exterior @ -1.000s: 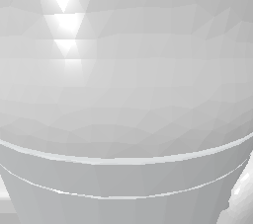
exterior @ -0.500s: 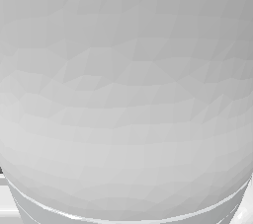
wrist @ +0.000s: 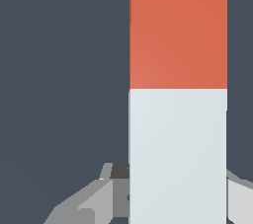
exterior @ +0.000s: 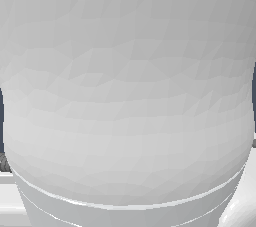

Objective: Insert the peg into the horizontal hole in a box.

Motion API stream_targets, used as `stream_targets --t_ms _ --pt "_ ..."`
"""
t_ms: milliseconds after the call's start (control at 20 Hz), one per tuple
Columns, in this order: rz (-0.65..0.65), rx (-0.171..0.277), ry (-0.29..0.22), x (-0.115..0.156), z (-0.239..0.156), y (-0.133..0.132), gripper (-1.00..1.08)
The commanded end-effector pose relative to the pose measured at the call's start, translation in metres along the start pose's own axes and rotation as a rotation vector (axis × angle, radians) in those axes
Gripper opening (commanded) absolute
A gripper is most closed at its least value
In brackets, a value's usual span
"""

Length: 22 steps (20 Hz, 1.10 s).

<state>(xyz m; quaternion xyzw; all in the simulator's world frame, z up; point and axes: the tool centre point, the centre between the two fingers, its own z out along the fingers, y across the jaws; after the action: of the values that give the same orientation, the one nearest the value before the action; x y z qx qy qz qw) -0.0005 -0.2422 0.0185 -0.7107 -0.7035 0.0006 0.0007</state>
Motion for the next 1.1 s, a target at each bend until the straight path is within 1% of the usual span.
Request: stream_targets --t_ms 0,150,350,800,1050 --pt "-0.003 -0.002 0.000 0.007 -0.003 0.001 -1.00" --pt "-0.007 -0.002 0.000 0.022 -0.007 0.001 -1.00" --pt "-0.016 -0.002 0.000 0.055 -0.017 0.002 -1.00" --pt "-0.044 -0.002 0.000 0.162 -0.049 0.002 -1.00" --pt "-0.057 -0.002 -0.001 0.213 -0.064 0.003 -1.00"
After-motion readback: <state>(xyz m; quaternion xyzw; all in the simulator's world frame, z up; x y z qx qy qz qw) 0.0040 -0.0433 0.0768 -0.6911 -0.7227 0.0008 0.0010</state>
